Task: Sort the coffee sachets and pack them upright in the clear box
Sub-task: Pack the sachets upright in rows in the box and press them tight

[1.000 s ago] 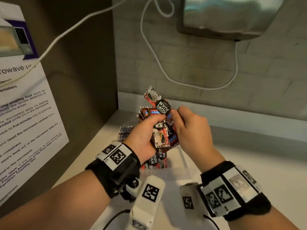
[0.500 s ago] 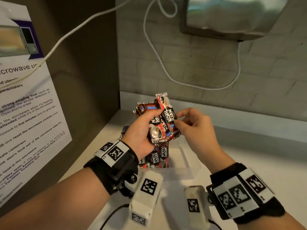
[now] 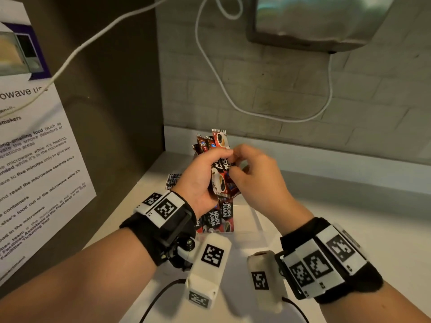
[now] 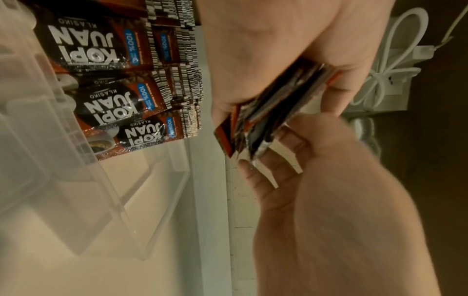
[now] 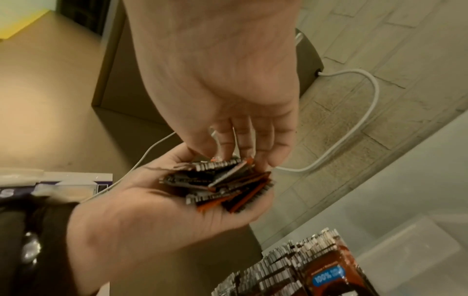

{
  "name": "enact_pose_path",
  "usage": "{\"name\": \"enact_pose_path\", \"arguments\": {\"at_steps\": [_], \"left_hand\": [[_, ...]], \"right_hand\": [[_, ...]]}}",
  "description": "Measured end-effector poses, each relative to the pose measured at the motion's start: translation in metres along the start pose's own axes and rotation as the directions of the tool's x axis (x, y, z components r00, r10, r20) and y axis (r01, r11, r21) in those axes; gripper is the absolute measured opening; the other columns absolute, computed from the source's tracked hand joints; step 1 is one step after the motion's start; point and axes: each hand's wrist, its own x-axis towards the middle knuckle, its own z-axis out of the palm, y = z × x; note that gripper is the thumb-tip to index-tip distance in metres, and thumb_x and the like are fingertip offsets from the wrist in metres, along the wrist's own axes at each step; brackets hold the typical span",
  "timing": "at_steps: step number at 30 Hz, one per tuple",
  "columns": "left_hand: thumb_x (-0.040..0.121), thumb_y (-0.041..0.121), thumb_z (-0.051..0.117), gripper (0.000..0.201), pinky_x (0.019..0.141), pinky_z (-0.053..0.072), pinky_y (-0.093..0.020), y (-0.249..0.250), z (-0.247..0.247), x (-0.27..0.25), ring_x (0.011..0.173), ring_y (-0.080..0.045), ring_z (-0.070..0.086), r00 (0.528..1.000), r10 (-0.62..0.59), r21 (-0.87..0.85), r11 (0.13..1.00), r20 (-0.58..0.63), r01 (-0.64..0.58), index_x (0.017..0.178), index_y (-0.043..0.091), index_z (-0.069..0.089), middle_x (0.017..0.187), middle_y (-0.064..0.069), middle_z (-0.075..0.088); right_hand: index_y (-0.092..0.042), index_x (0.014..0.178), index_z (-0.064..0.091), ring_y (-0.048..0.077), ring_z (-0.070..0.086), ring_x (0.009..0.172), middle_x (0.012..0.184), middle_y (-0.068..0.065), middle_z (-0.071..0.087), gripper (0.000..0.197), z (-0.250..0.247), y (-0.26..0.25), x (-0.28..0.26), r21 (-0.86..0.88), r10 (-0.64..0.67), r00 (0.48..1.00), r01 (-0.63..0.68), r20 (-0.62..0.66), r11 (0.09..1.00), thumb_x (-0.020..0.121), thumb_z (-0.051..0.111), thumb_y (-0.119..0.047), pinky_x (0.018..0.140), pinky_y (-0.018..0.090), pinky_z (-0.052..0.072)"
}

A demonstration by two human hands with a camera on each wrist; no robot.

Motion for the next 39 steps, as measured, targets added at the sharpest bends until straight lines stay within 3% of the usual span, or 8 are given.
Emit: {"name": "enact_pose_path", "arguments": {"at_steps": [6,11,16,22,26,31,35,39], "left_hand": [[0.085,0.028,0.067,0.019,0.075,0.053,-0.033,0.004,-0.001,0.001,0.075,-0.019,0.063,0.997,-0.026,0.06,0.998,-0.067,0.03,0.092,0.011,0.065,0.08,-0.005,0.062],[0.071,0.034,0.068,0.024,0.079,0.051,-0.037,0.004,-0.007,0.002,0.076,-0.021,0.065,0.999,-0.01,0.035,0.999,0.046,0.008,0.081,0.011,0.067,0.079,-0.006,0.066],[0.077,0.04,0.063,0.032,0.084,0.05,-0.06,0.001,-0.013,0.003,0.081,-0.026,0.066,0.994,-0.099,0.173,0.981,0.037,0.091,0.093,0.013,0.065,0.096,-0.007,0.064],[0.093,0.041,0.048,0.039,0.084,0.051,-0.054,-0.001,-0.019,0.004,0.082,-0.027,0.065,0.993,-0.118,0.162,0.98,-0.01,0.118,0.081,0.014,0.074,0.09,-0.011,0.069],[0.095,0.039,0.048,0.038,0.088,0.051,-0.045,-0.001,-0.02,0.002,0.089,-0.027,0.067,0.995,-0.089,0.165,0.982,-0.041,0.095,0.106,0.01,0.07,0.103,-0.015,0.071],[0.095,0.043,0.049,0.037,0.083,0.055,-0.04,-0.003,-0.021,-0.002,0.09,-0.026,0.071,0.993,-0.109,0.197,0.974,-0.042,0.115,0.107,0.013,0.069,0.107,-0.015,0.072],[0.079,0.038,0.065,0.048,0.098,0.047,-0.047,-0.004,-0.02,-0.004,0.107,-0.033,0.062,0.991,-0.134,0.146,0.98,-0.031,0.137,0.117,0.01,0.065,0.123,-0.021,0.064],[0.076,0.03,0.072,0.053,0.09,0.053,-0.044,-0.006,-0.025,0.0,0.095,-0.029,0.067,0.991,-0.136,0.104,0.985,-0.015,0.137,0.123,0.007,0.064,0.112,-0.017,0.067]], "right_hand": [[-0.021,0.101,0.049,0.011,0.054,0.083,0.096,-0.007,0.055,0.053,-0.005,-0.01,-0.005,-0.022,0.077,0.964,-0.074,0.253,0.997,0.067,0.07,-0.056,0.072,0.031,0.046],[-0.016,0.093,0.048,0.021,0.06,0.079,0.097,0.002,0.061,0.042,-0.004,0.004,-0.001,0.122,0.121,0.962,-0.154,0.245,0.98,0.073,0.078,-0.036,0.067,0.038,0.05],[-0.017,0.087,0.047,0.03,0.06,0.073,0.088,0.006,0.061,0.03,-0.005,0.014,0.001,0.236,0.084,0.96,-0.15,0.268,0.96,0.079,0.074,-0.026,0.064,0.044,0.053],[-0.026,0.08,0.054,0.017,0.057,0.073,0.075,-0.004,0.061,0.019,-0.007,0.01,0.003,0.05,0.02,0.976,-0.031,0.218,0.998,0.091,0.055,-0.042,0.072,0.042,0.049],[-0.017,0.069,0.053,0.026,0.055,0.067,0.07,0.014,0.062,0.024,-0.007,0.018,0.006,0.222,0.134,0.979,-0.166,0.154,0.961,0.082,0.071,-0.025,0.075,0.054,0.05],[-0.019,0.112,0.044,0.012,0.055,0.065,0.091,0.003,0.053,0.049,-0.013,0.019,0.004,0.449,0.216,0.959,-0.276,0.181,0.85,0.077,0.076,-0.01,0.052,0.02,0.047],[-0.048,0.138,0.031,0.021,0.063,0.083,0.12,0.0,0.057,0.079,-0.017,0.023,0.004,0.467,0.185,0.93,-0.323,0.317,0.823,0.079,0.074,-0.017,0.074,0.039,0.048],[-0.043,0.132,0.045,0.018,0.063,0.086,0.108,-0.015,0.064,0.066,-0.016,0.023,0.004,0.469,0.128,0.934,-0.283,0.334,0.837,0.081,0.072,-0.011,0.076,0.043,0.046]]}}
